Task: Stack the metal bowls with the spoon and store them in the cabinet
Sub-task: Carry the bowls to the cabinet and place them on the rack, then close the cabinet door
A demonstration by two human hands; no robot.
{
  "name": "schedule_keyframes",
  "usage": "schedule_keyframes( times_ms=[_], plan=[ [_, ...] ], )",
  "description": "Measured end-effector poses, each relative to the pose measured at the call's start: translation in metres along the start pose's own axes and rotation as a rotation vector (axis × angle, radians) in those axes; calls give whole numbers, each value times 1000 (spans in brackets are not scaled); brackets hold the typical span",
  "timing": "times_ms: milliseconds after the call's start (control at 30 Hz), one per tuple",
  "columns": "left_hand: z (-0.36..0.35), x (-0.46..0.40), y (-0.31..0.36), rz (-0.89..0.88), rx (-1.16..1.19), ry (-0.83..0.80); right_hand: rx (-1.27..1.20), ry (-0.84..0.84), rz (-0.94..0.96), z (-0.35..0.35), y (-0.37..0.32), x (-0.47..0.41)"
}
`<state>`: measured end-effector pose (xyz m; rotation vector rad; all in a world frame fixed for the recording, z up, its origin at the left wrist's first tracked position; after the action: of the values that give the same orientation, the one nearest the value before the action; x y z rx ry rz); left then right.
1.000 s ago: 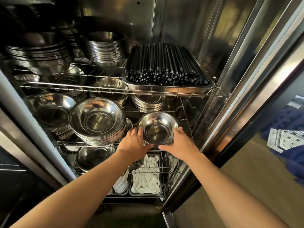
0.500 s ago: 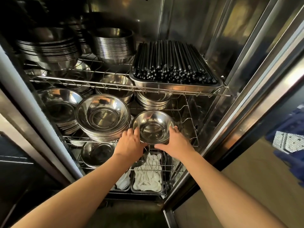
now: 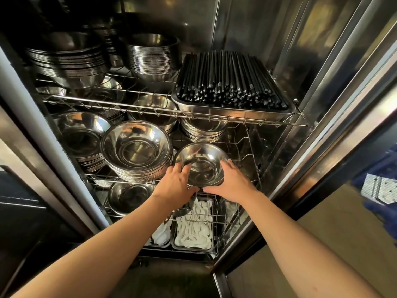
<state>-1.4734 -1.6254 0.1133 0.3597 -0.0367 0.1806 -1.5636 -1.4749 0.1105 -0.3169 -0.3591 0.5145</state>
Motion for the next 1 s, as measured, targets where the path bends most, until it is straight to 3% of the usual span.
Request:
schedule_keyframes(
  times_ms=[233, 500, 633, 800, 1000],
  plan=[
    [-4, 0, 0, 2, 12, -2, -18, 43, 26, -2, -1, -1],
    [2, 7, 1, 71, 71, 27, 84, -57, 4, -11, -4, 0],
    [12, 19, 0, 124, 56, 21, 133, -62, 82, -4, -17, 10],
    [21, 47, -2, 133, 14, -18, 204, -12, 155, 15, -32, 44],
    [52, 108, 20, 12, -17, -1, 242, 54, 132, 37, -41, 125]
  ],
)
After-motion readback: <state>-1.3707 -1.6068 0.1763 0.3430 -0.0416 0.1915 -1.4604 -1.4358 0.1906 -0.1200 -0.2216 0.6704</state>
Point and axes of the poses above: each hand's wrist, its own x-axis away from the middle knuckle, its own z-axis out of the back of the hand, y = z × x, the point moved 10 cm from there along -x, towards the middle knuckle, and after that the axes turned 7 degrees about -y, right-handed, at the moved point
